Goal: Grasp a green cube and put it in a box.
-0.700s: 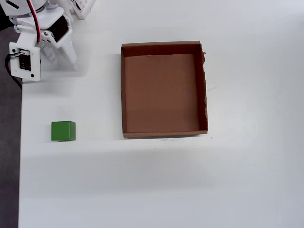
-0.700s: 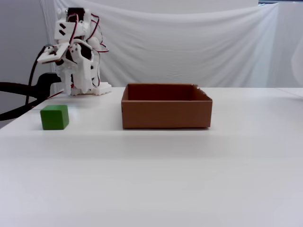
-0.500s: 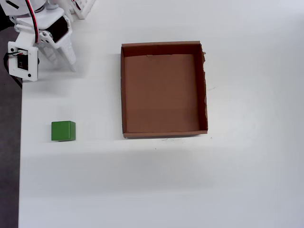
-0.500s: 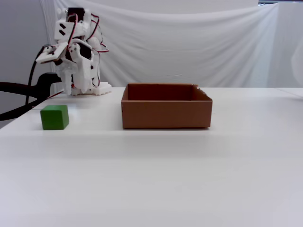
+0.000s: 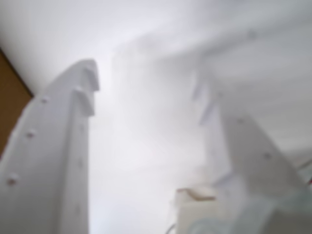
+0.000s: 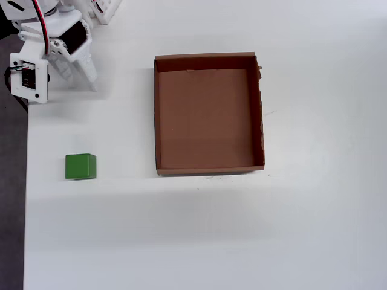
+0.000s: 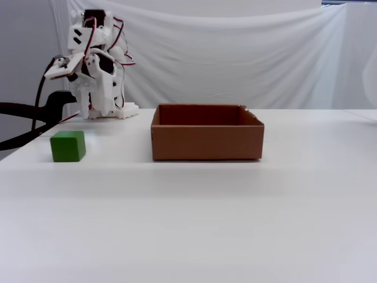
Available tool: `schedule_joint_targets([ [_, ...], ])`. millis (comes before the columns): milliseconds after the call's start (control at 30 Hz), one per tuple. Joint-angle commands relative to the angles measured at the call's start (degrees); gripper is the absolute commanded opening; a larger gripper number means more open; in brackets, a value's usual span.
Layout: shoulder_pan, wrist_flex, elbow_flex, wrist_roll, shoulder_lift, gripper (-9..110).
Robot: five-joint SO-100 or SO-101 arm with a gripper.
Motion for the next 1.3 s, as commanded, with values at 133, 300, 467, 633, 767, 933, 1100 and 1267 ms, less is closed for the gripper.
schedule_joint_targets([
  [133, -0.09, -0.09, -0.26, 0.44, 0.09, 22],
  [300, -0.09, -0.09, -0.26, 0.44, 0.09, 22],
  [467, -0.09, -0.09, -0.26, 0.53, 0.09, 22],
  [633, -0.09, -0.09, -0.26, 0.53, 0.09, 21],
  [767, 0.35, -0.09, -0.26, 0.62, 0.09, 23],
  [933, 0.79, -0.09, -0.26, 0.53, 0.09, 21],
  [1100, 0.53, -0.53, -0.53, -2.29, 0.09, 15],
  [1267, 0.97, -3.08, -5.54, -3.52, -4.83, 15],
])
